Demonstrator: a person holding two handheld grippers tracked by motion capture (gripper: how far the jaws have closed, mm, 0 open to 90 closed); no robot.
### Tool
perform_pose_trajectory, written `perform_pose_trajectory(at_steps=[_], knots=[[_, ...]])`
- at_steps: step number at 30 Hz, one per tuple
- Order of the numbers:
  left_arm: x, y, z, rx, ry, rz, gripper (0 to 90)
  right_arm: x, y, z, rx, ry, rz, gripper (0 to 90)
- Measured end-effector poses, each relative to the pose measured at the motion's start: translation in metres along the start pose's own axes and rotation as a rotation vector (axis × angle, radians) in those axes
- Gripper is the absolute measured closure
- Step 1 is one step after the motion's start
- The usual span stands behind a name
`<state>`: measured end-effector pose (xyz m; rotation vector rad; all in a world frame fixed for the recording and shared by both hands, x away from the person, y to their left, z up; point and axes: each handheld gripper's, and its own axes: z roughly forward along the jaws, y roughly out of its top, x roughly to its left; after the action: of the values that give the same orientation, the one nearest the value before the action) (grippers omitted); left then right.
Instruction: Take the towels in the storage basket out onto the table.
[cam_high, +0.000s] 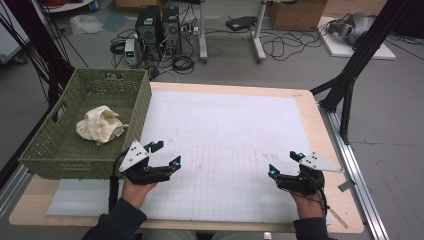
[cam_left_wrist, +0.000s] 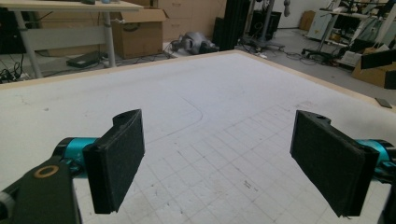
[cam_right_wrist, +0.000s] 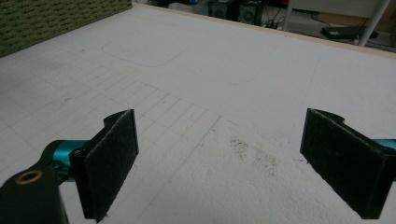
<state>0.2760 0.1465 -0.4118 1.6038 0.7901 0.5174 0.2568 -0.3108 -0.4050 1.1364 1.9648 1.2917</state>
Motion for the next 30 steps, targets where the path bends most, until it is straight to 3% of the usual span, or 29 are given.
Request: perform_pose_trajectory(at_steps=[10, 16, 21, 25, 30], knots=[[0.001, 0.001, 0.0, 0.005, -0.004, -0.007, 18.8, 0.0, -0.001, 0.005, 0.004, 0.016, 0.001, 10.6], [0.0, 0.004, 0.0, 0.022, -0.04, -0.013, 19.9, 0.003, 0.0, 0.003, 0.01, 0.016, -0.015, 10.6], [-0.004, 0.011, -0.003, 0.008, -0.051, -0.003, 19.8, 0.006, 0.0, -0.002, 0.002, 0.011, -0.019, 10.6], [-0.003, 0.018, -0.005, 0.007, -0.058, -0.018, 19.7, 0.004, 0.0, -0.003, -0.008, 0.008, -0.006, 10.6], [0.0, 0.035, -0.013, -0.013, -0.058, -0.023, 19.7, 0.003, 0.001, -0.001, -0.009, 0.008, 0.0, 10.6]])
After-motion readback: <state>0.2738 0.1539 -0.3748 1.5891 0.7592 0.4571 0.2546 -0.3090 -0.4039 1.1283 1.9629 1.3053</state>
